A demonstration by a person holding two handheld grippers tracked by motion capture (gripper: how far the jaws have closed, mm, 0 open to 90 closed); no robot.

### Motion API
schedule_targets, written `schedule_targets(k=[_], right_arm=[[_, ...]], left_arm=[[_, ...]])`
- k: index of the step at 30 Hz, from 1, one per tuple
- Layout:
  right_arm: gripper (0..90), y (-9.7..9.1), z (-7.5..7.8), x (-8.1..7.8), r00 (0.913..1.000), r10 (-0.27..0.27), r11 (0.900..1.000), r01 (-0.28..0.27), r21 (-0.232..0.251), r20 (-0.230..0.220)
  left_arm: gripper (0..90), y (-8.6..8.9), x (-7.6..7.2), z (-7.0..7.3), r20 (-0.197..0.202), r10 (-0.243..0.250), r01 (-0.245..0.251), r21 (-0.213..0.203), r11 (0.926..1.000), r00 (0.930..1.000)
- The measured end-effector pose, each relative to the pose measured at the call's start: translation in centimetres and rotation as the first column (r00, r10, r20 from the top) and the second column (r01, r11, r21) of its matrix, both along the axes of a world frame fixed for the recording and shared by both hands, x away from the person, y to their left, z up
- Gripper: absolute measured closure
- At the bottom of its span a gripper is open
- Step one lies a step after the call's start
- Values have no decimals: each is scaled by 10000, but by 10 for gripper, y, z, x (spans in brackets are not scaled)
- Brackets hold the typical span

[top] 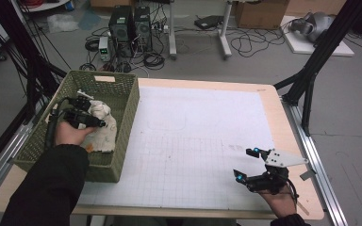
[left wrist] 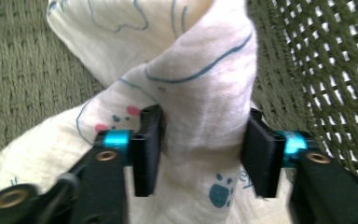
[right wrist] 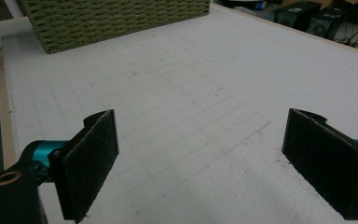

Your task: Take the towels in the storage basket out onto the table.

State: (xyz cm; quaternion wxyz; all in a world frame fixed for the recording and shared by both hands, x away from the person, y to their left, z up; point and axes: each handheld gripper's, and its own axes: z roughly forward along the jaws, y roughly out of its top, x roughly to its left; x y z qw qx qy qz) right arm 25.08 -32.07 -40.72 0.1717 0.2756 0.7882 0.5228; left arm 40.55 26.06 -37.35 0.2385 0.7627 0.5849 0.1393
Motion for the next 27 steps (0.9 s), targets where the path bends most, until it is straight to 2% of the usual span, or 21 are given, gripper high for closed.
schedule_targets(k=[4, 14, 19, 27], right_arm=[[98, 0, 0, 0, 10000, 34, 10000, -34, -19, -33], [98, 1, 0, 0, 10000, 50, 10000, -50, -13, 0], [98, 0, 0, 0, 10000, 68, 10000, -68, -31, -16], [98, 1, 0, 0, 10000, 97, 9999, -97, -32, 13]], left_arm=[[654, 0, 0, -2, -289, -102, 107, 160, 9998, 9995], [813, -1, -1, -7, -994, -539, 580, 383, 9976, 9936], [833, -1, -1, -7, -1173, -745, 760, 83, 9971, 9903], [836, 0, -4, -3, -1209, -1055, 971, -735, 9926, 9870]])
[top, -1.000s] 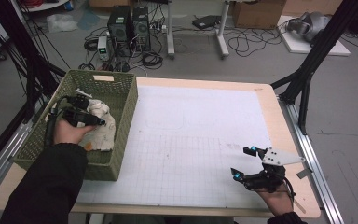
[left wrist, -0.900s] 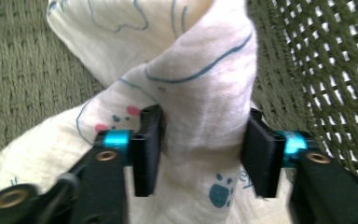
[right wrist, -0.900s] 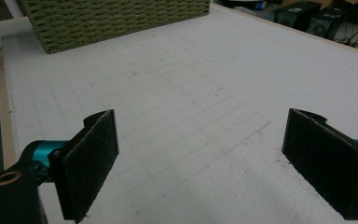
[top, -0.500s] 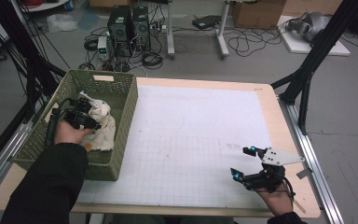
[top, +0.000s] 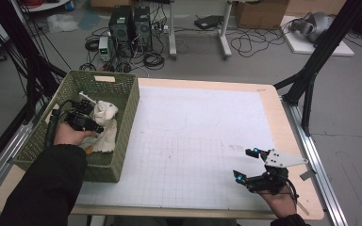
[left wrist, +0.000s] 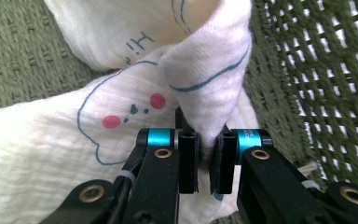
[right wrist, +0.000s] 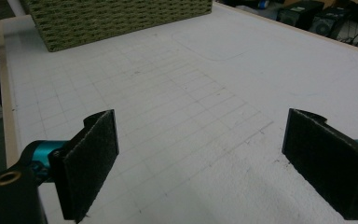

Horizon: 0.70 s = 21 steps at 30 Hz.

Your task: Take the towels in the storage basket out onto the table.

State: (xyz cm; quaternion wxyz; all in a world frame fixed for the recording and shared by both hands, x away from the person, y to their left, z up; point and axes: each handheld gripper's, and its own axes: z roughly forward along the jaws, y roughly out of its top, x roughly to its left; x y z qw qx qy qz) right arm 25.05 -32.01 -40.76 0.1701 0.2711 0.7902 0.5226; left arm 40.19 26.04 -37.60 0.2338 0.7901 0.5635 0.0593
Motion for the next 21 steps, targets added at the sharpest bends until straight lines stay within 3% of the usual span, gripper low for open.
schedule_targets(k=[12, 21], right_arm=[[98, 0, 0, 0, 10000, -18, 10000, 18, -1, -34], [98, 1, -1, 1, 10000, -1, 10000, 1, -8, -67]], left_arm=[[835, 11, -11, 10, 358, 59, -32, -773, 9970, 9993], [837, 26, -21, 13, 589, 251, -160, -1504, 9885, 9979]])
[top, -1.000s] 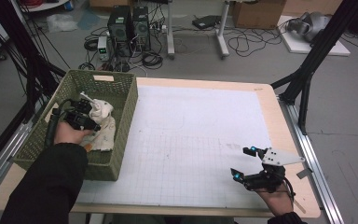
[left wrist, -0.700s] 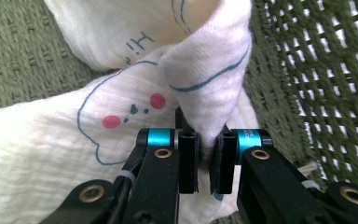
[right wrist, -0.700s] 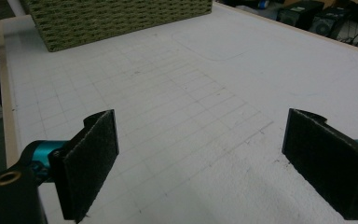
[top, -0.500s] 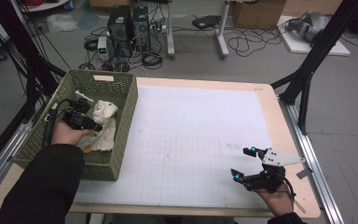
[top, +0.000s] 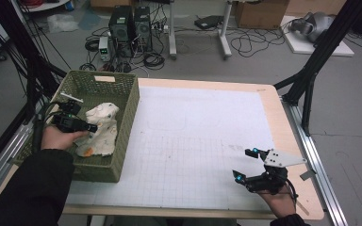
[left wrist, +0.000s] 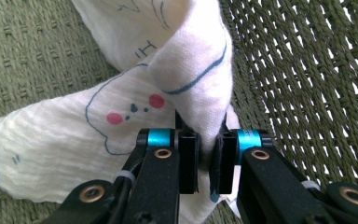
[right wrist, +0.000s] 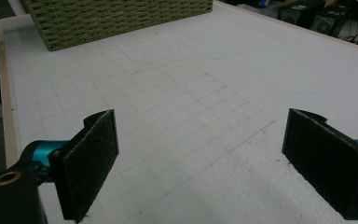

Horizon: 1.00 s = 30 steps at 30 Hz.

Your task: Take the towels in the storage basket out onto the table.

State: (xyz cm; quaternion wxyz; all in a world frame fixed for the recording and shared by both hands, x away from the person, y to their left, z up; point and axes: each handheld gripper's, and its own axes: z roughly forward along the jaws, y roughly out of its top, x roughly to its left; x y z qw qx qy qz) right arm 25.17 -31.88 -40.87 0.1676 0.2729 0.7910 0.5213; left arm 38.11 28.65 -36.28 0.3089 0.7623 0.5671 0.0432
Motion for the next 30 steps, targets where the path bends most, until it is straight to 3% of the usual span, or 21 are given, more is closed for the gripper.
schedule_targets(k=[16, 21, 30], right_arm=[[98, 0, 0, 0, 10000, 13, 10000, -13, 30, -31], [98, 0, 0, 0, 10000, -10, 10000, 10, 48, 2], [98, 0, 1, 1, 10000, -25, 9999, 25, 112, 20]], left_arm=[[842, 5, -7, 9, 286, -102, 131, -1035, 9945, 9995], [843, 9, -10, 12, 532, -116, 206, -1720, 9849, 9985], [844, 15, -15, 16, 787, -74, 271, -2518, 9674, 9969]])
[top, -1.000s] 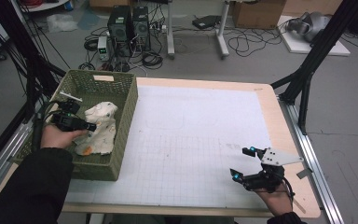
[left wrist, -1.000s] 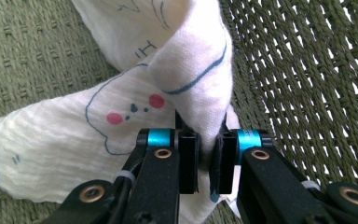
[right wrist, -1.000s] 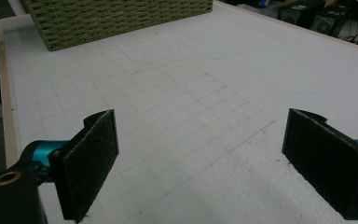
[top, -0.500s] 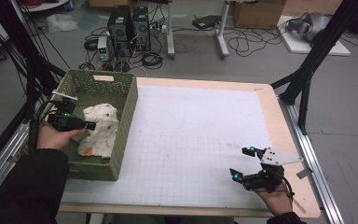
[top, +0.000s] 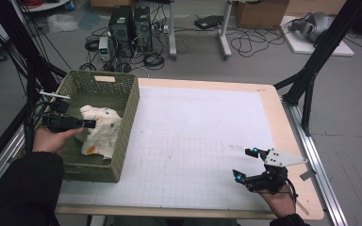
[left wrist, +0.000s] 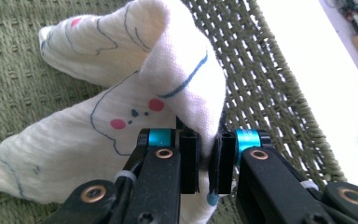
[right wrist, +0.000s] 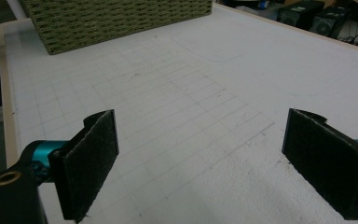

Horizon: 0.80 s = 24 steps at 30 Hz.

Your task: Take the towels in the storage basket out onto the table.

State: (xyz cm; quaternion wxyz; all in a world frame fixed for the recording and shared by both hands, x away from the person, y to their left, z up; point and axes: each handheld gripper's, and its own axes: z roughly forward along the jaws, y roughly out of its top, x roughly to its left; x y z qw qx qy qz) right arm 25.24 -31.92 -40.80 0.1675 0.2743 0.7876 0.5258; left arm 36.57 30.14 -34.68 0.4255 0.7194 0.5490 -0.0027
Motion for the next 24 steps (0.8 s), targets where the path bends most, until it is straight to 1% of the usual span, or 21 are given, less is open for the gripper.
schedule_targets(k=[3, 6, 9, 10, 13, 15, 19, 24], right_arm=[[98, 0, 0, 0, 10000, 4, 10000, -4, -6, -30], [97, 0, 0, 0, 10000, 23, 10000, -24, -32, -70], [98, 0, 0, 0, 10000, 25, 10000, -25, -20, -60], [98, 0, 0, 1, 10000, 7, 10000, -7, -3, 3], [98, 0, 0, 1, 10000, 21, 10000, -21, 3, -44], [98, 0, 0, 1, 10000, 24, 10000, -24, -4, -39], [98, 0, 0, 1, 10000, 14, 10000, -14, 13, -71], [97, 0, -1, 5, 10000, -3, 10000, 4, 55, -94]], left_arm=[[845, 2, -1, 0, 108, -36, 38, -195, 9998, 9999], [845, 4, -2, 1, 134, -4, 10, -403, 9992, 9999], [845, 7, -3, 2, 206, 47, -32, -724, 9974, 9998], [845, 8, -3, 2, 195, 73, -57, -795, 9968, 9998], [845, 10, -4, 3, 247, 116, -92, -972, 9952, 9996], [845, 11, -5, 4, 318, 189, -151, -1162, 9931, 9993], [845, 13, -7, 4, 340, 161, -114, -1314, 9913, 9993], [845, 16, -9, 4, 394, 212, -147, -1587, 9872, 9990]])
